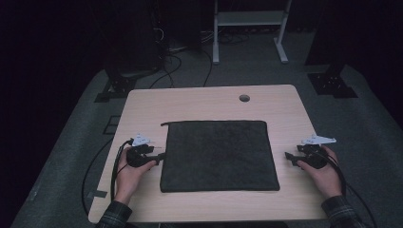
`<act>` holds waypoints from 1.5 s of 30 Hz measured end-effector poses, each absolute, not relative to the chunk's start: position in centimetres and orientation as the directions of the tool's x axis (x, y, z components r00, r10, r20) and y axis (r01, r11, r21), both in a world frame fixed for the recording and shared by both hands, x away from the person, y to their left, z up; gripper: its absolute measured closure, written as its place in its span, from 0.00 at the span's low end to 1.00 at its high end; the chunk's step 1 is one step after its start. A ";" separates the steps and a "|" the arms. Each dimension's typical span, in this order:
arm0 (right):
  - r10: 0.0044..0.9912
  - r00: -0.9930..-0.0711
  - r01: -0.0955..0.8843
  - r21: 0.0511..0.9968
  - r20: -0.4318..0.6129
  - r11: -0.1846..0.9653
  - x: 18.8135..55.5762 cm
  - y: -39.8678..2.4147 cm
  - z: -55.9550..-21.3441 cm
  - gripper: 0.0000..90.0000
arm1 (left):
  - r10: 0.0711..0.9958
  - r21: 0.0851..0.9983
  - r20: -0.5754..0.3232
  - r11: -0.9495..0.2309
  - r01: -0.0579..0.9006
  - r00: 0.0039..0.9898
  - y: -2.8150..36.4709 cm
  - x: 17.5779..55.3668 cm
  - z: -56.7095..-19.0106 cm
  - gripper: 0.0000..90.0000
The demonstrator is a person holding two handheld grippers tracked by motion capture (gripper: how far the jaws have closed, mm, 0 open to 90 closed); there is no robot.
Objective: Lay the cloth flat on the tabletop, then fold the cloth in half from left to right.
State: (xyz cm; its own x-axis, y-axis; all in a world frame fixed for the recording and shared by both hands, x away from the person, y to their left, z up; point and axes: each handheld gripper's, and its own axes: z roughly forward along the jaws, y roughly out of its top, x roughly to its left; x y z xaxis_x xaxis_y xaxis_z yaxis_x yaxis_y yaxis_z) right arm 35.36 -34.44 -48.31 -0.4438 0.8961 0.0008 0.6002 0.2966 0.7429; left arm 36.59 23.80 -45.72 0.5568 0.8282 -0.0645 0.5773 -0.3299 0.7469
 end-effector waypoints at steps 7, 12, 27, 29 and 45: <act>0.899 -0.439 0.596 0.753 0.015 0.278 35.1 -34.6 -48.6 0.34 | 0.830 0.740 -0.073 -0.327 0.588 0.553 23.0 38.1 -46.3 0.51; 0.896 -0.444 0.596 0.752 0.016 0.282 35.1 -34.5 -48.6 0.32 | 0.830 0.728 -0.056 -0.346 0.591 0.554 22.5 38.8 -46.6 0.56; 0.892 -0.451 0.594 0.751 0.015 0.288 35.2 -34.4 -48.6 0.31 | 0.851 0.730 -0.029 -0.340 0.592 0.525 22.0 38.4 -47.3 0.72; 0.892 -0.451 0.594 0.751 0.015 0.288 35.2 -34.4 -48.6 0.31 | 0.849 0.728 -0.050 -0.329 0.601 0.526 22.0 38.4 -47.3 0.80; 0.889 -0.459 0.592 0.751 0.016 0.292 35.2 -34.3 -48.6 0.31 | 0.847 0.709 -0.187 -0.234 0.665 0.497 22.9 38.8 -47.1 0.98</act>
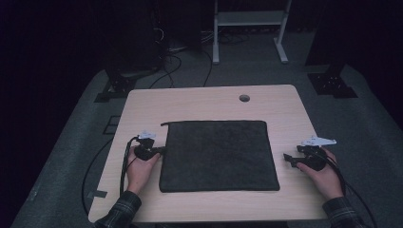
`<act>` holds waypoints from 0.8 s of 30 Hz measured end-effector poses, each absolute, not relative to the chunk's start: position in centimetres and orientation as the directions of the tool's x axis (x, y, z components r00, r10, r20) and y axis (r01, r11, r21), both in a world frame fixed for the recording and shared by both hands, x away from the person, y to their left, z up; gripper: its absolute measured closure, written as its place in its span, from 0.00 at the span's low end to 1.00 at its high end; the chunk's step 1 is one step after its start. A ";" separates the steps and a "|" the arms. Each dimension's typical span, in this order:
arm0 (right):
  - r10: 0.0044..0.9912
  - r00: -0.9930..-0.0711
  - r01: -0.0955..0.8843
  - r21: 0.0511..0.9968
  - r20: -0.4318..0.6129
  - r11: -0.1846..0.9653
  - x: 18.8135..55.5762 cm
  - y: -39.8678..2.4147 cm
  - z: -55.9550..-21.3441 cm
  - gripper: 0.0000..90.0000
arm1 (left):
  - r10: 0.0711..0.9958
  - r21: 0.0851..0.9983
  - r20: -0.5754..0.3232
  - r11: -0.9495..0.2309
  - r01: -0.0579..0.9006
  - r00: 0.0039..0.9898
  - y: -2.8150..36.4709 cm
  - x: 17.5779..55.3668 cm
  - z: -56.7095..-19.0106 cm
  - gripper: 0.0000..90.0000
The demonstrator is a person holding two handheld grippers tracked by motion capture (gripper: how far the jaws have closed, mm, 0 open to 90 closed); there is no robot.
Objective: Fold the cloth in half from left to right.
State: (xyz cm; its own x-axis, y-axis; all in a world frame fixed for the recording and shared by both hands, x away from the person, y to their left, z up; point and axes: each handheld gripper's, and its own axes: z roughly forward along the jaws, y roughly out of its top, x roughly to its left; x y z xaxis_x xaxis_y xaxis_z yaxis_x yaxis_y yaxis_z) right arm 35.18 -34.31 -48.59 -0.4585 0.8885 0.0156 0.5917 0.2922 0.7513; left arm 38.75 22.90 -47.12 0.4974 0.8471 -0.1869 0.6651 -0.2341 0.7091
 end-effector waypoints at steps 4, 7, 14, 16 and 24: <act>0.888 -0.459 0.591 0.751 0.015 0.293 35.2 -34.3 -48.6 0.31 | 0.855 0.712 -0.186 -0.222 0.666 0.484 23.5 38.7 -46.7 0.98; 0.888 -0.460 0.591 0.751 0.015 0.294 35.2 -34.3 -48.6 0.31 | 0.863 0.707 -0.174 -0.226 0.670 0.474 24.2 38.8 -46.5 0.98; 0.888 -0.460 0.591 0.751 0.015 0.294 35.1 -34.3 -48.6 0.31 | 0.888 0.709 -0.121 -0.236 0.665 0.444 25.9 38.8 -45.7 0.98; 0.887 -0.461 0.591 0.751 0.015 0.294 35.1 -34.3 -48.6 0.31 | 0.896 0.711 -0.114 -0.228 0.666 0.429 26.4 38.8 -45.5 0.98; 0.887 -0.462 0.590 0.751 0.014 0.295 35.1 -34.3 -48.6 0.31 | 0.890 0.747 -0.168 -0.166 0.644 0.424 27.3 38.5 -44.3 0.98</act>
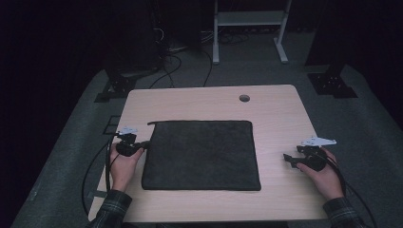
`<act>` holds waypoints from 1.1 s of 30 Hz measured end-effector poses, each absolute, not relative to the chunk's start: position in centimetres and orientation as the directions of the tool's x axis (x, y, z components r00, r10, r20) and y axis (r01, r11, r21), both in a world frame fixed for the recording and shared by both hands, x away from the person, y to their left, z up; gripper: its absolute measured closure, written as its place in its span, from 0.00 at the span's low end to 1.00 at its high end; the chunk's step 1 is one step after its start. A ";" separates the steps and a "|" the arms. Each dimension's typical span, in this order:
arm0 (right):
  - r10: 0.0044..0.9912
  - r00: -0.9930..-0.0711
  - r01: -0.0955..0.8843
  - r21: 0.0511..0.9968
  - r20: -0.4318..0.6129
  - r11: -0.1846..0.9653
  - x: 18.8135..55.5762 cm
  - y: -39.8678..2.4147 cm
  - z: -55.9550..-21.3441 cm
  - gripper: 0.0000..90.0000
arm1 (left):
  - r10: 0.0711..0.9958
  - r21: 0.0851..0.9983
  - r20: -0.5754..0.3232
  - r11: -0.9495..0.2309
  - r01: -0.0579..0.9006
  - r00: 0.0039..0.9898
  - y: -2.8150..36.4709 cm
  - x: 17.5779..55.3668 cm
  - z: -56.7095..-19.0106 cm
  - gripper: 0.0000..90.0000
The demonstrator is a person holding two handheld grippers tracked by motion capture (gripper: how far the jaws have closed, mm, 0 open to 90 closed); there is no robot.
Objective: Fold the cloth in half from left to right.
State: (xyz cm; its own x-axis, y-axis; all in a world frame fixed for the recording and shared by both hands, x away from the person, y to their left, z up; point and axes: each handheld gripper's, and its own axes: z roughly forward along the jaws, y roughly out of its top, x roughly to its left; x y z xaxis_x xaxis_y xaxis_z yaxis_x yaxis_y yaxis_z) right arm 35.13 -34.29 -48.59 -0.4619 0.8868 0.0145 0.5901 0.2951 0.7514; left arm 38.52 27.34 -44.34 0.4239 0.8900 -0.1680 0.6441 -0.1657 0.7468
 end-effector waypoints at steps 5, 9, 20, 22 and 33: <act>0.887 -0.462 0.590 0.751 0.014 0.295 35.1 -34.3 -48.6 0.31 | 0.872 0.772 -0.188 -0.153 0.617 0.452 26.8 38.4 -43.4 0.98; 0.887 -0.462 0.590 0.751 0.014 0.295 35.1 -34.3 -48.6 0.31 | 0.854 0.786 -0.199 -0.154 0.599 0.480 25.9 38.5 -42.7 0.98; 0.887 -0.462 0.590 0.751 0.014 0.296 35.1 -34.3 -48.6 0.31 | 0.806 0.801 -0.234 -0.157 0.578 0.543 23.8 38.6 -41.9 0.98; 0.887 -0.462 0.590 0.752 0.014 0.296 35.1 -34.3 -48.6 0.31 | 0.798 0.802 -0.238 -0.160 0.576 0.554 23.3 38.7 -41.8 0.98; 0.887 -0.462 0.590 0.751 0.014 0.296 35.1 -34.3 -48.6 0.31 | 0.747 0.800 -0.283 -0.162 0.577 0.602 20.8 39.2 -41.5 0.98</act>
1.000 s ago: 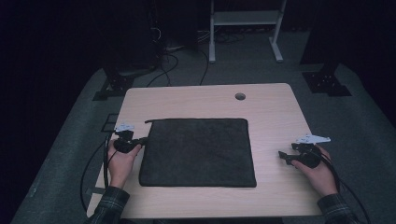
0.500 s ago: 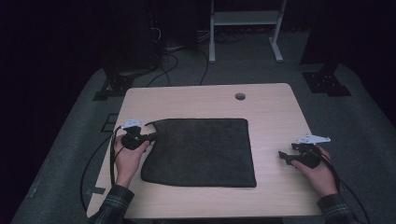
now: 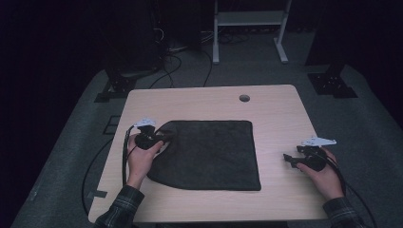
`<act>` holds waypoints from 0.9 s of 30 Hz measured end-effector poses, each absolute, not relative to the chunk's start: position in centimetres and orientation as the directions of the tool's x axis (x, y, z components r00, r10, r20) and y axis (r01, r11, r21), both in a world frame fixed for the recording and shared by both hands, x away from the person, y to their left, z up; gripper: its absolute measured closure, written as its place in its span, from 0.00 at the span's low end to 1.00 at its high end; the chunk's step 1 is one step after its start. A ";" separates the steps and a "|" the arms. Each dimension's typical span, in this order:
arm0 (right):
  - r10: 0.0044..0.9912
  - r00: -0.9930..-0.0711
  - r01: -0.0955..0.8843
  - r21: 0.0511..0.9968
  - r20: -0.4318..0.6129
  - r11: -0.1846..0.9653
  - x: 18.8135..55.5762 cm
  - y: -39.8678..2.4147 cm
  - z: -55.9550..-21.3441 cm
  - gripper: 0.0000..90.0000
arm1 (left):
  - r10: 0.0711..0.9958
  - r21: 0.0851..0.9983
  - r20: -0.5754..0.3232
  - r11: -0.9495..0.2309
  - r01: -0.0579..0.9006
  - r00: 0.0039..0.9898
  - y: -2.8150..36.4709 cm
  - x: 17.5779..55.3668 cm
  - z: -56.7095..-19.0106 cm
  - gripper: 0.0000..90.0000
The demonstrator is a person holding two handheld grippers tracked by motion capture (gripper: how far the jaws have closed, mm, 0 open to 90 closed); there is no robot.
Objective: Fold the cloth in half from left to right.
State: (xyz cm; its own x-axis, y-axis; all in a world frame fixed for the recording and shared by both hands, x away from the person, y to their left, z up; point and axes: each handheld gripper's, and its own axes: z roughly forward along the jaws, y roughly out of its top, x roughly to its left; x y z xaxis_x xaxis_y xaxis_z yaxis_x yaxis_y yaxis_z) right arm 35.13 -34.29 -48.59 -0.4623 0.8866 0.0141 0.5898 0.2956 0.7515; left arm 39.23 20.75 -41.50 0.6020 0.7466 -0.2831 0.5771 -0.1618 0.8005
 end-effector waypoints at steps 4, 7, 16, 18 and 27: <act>0.886 -0.464 0.592 0.749 0.014 0.298 35.1 -34.2 -48.6 0.29 | 0.730 0.800 -0.296 -0.162 0.577 0.616 19.8 39.4 -41.4 0.98; 0.886 -0.464 0.592 0.748 0.014 0.299 35.1 -34.1 -48.6 0.26 | 0.717 0.801 -0.302 -0.166 0.575 0.628 19.2 39.5 -41.3 0.98; 0.889 -0.459 0.606 0.736 0.014 0.302 35.3 -34.0 -48.7 0.14 | 0.676 0.797 -0.329 -0.176 0.579 0.659 17.3 39.8 -41.3 0.98; 0.889 -0.459 0.608 0.734 0.013 0.303 35.3 -34.0 -48.7 0.13 | 0.666 0.796 -0.335 -0.177 0.578 0.666 16.8 39.9 -41.3 0.98; 0.885 -0.465 0.607 0.732 0.010 0.310 35.4 -33.9 -48.7 0.11 | 0.623 0.790 -0.354 -0.200 0.579 0.697 14.2 40.5 -41.5 0.98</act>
State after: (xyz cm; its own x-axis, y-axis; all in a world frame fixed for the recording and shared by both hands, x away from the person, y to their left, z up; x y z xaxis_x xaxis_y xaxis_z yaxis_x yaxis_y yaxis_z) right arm 35.39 -33.93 -48.72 -0.4651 0.8852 0.0105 0.6070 0.3102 0.7316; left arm 40.46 14.15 -41.49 0.6973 0.6233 -0.3538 0.5793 -0.1995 0.7903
